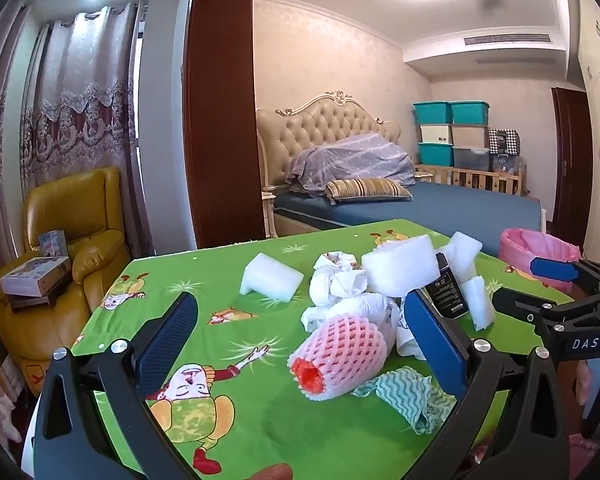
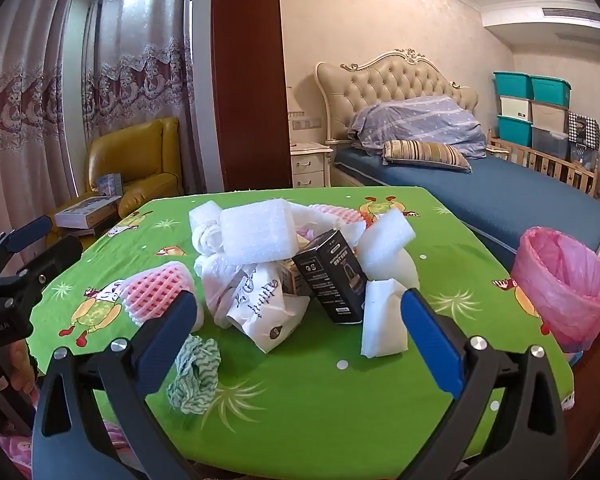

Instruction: Collect trash

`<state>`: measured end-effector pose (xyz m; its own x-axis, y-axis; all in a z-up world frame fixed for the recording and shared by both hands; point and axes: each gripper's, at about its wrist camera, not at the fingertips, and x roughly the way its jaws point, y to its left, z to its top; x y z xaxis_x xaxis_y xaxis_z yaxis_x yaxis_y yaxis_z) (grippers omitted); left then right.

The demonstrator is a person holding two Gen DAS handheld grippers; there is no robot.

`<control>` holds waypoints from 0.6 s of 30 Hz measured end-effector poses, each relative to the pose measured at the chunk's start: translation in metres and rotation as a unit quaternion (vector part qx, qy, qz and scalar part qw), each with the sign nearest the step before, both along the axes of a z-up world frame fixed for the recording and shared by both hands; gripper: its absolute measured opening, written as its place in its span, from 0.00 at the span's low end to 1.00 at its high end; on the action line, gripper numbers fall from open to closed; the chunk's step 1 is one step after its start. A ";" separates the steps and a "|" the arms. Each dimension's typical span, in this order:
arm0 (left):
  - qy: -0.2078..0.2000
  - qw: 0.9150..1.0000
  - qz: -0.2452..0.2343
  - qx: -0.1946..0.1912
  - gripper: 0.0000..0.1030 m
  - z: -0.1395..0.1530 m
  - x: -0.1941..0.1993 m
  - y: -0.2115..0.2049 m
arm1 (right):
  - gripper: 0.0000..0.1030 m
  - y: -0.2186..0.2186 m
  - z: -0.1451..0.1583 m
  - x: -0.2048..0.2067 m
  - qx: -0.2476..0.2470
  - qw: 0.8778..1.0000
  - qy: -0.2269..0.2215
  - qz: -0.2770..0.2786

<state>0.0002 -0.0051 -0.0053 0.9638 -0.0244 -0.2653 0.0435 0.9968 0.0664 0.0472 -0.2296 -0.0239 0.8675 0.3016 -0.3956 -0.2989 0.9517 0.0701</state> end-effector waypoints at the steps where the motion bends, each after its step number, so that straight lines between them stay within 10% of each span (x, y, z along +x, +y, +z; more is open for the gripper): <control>1: 0.004 1.000 0.000 -0.001 0.94 -0.002 0.002 0.000 | 0.96 0.001 0.000 0.000 0.000 1.000 0.000 0.000; 18: 0.019 1.000 0.002 -0.010 0.94 -0.005 0.006 0.002 | 0.96 0.002 -0.001 -0.003 -0.002 1.000 -0.003 0.000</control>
<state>0.0065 -0.0031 -0.0107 0.9532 -0.0254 -0.3012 0.0409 0.9981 0.0455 0.0447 -0.2273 -0.0253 0.8700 0.3001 -0.3913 -0.2996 0.9519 0.0638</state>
